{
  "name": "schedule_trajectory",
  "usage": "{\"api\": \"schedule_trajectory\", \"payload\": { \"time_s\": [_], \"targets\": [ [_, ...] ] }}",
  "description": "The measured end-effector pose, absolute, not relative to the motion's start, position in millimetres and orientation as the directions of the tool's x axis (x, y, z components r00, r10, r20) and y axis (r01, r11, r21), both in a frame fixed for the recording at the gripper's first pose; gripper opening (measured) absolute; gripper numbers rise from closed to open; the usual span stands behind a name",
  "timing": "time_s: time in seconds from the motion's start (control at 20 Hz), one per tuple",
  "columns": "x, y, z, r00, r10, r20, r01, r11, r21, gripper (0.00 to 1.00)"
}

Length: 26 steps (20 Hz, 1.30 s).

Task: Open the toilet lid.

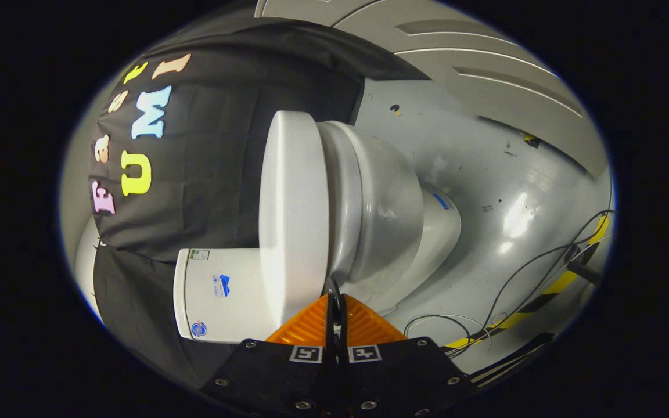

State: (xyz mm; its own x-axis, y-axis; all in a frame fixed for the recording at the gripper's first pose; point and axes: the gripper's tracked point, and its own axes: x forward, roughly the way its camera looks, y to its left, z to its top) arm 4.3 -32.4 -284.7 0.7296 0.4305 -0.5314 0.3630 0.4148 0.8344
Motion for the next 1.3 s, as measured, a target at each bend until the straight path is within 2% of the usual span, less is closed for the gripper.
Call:
{"api": "schedule_trajectory", "payload": {
  "time_s": [0.1,0.35,0.75,1.3],
  "targets": [
    [0,-29,-282,0.713,0.426,-0.557,0.343,0.481,0.807,0.01],
    [1,-28,-267,0.725,0.414,-0.55,0.352,0.463,0.813,0.01],
    [2,-17,-221,0.745,0.38,-0.549,0.32,0.519,0.793,0.0],
    [6,7,-155,0.797,0.331,-0.505,0.176,0.672,0.719,0.0]
  ]
}}
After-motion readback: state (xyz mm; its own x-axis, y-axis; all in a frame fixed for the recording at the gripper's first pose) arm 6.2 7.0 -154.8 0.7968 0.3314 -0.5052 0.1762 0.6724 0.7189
